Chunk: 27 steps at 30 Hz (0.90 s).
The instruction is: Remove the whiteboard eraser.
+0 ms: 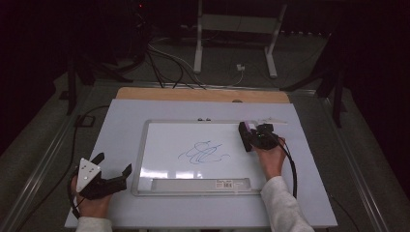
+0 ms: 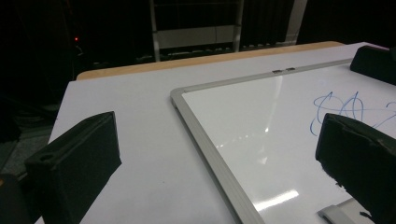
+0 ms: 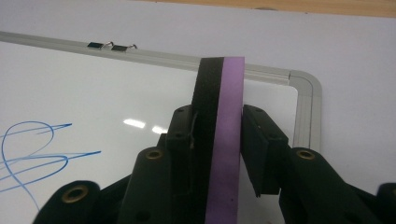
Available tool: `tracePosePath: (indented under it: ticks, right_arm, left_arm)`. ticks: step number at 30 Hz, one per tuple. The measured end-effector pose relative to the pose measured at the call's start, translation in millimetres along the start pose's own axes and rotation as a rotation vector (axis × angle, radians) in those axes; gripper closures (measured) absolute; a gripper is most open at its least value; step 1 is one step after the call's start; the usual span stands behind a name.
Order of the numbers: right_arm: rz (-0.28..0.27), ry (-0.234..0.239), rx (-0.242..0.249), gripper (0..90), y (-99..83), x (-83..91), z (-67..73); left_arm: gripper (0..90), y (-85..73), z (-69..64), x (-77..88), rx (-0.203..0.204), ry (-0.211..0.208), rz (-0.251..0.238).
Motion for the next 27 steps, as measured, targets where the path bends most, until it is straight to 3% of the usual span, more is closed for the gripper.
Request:
tracePosePath:
  ticks: [5, 8, 10, 14, 27]
  right_arm:
    - [-0.009, -0.006, 0.001, 67.7, -0.8, 0.7, 2.5]
    - [-0.045, 0.012, -0.009, 68.4, 2.2, 4.5, 6.0]
    - [-0.098, 0.014, 0.002, 68.5, 16.9, 17.1, 11.4]
    - [-0.105, 0.012, 0.041, 68.4, 24.5, 23.9, 17.7]
    - [-0.080, 0.020, 0.129, 68.1, 17.6, 16.8, 38.8]
  left_arm:
    - [0.8, -0.1, -0.1, -0.1, 0.000, -0.001, 0.001]
    - [0.8, -0.2, 0.0, -0.2, 0.000, 0.000, 0.002]
    - [0.8, -0.6, 0.1, -0.4, -0.002, -0.001, 0.004]
    - [0.8, -0.2, -0.7, -0.4, -0.002, -0.003, 0.004]
    - [0.8, -1.0, -0.3, -0.9, -0.001, -0.002, 0.008]
Point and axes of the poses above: each handheld gripper's, and its own axes: x roughly backward along the jaws, y roughly out of its top, z roughly to its left, the point moved 8 cm from there along -x, roughly forward along the jaws, and after that the axes turned 5 degrees about -y, right-handed, at the moved point
